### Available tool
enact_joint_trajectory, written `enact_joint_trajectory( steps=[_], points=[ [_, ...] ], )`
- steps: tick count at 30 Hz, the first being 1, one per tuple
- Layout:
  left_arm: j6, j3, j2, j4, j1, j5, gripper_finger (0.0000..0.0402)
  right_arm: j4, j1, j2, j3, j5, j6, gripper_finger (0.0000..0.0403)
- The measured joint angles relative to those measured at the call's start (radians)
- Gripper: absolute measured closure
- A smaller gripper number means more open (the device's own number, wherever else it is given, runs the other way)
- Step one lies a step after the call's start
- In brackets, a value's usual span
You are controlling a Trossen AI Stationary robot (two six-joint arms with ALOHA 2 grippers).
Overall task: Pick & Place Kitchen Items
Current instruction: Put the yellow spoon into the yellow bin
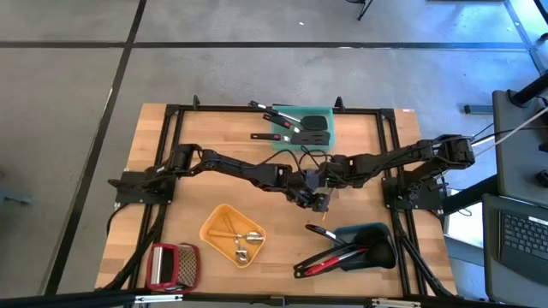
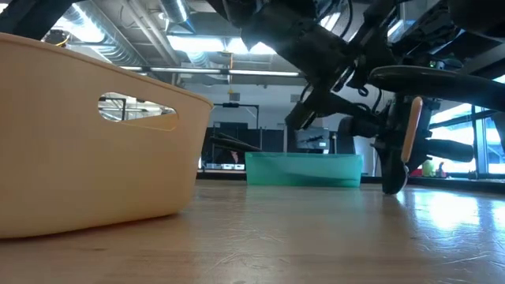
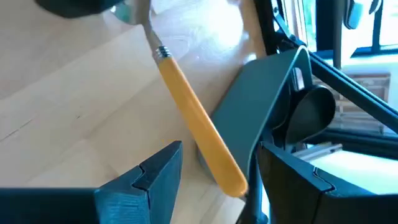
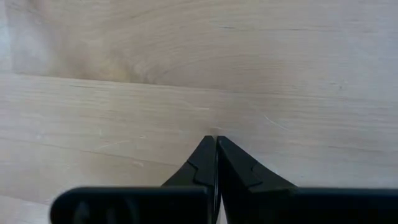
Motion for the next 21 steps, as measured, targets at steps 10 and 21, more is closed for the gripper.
enact_joint_trajectory(
  steps=[10,21],
  points=[
    [-0.089,-0.001,0.102,0.153,-0.008,0.029,0.0197,0.02,-0.001,0.005,0.003,0.004,0.002,0.0394],
    [-0.092,-0.001,0.099,0.125,0.006,0.019,0.0275,0.012,0.001,0.005,0.003,0.008,0.0,0.0394]
  ],
)
